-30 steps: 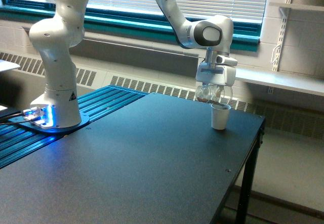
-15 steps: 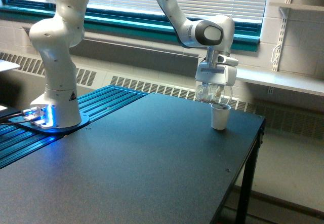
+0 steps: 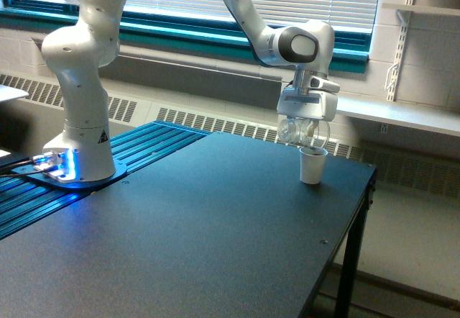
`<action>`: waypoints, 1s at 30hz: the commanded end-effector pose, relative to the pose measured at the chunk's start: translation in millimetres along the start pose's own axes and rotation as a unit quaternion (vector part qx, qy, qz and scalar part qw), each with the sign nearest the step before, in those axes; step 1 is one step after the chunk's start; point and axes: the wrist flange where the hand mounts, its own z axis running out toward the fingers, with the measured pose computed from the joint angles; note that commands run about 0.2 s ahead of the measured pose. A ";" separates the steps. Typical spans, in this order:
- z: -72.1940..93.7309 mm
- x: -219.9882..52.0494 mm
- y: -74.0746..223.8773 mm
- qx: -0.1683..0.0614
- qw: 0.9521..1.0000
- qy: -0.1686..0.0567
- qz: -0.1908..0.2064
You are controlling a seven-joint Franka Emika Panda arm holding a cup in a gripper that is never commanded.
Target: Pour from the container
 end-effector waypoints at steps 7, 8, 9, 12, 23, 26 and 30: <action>-8.2 1.0 -4.9 -0.007 1.000 -0.001 -0.026; -8.3 0.8 -5.4 -0.007 1.000 -0.001 -0.027; -8.6 0.6 -5.8 -0.008 1.000 -0.001 -0.027; -8.6 0.2 -6.5 -0.008 1.000 -0.001 -0.029; -10.2 -1.1 -7.5 -0.008 0.999 -0.001 -0.031; -12.9 -0.4 -7.3 -0.006 1.000 0.003 -0.027; -17.0 -0.8 -7.8 0.003 1.000 0.007 -0.023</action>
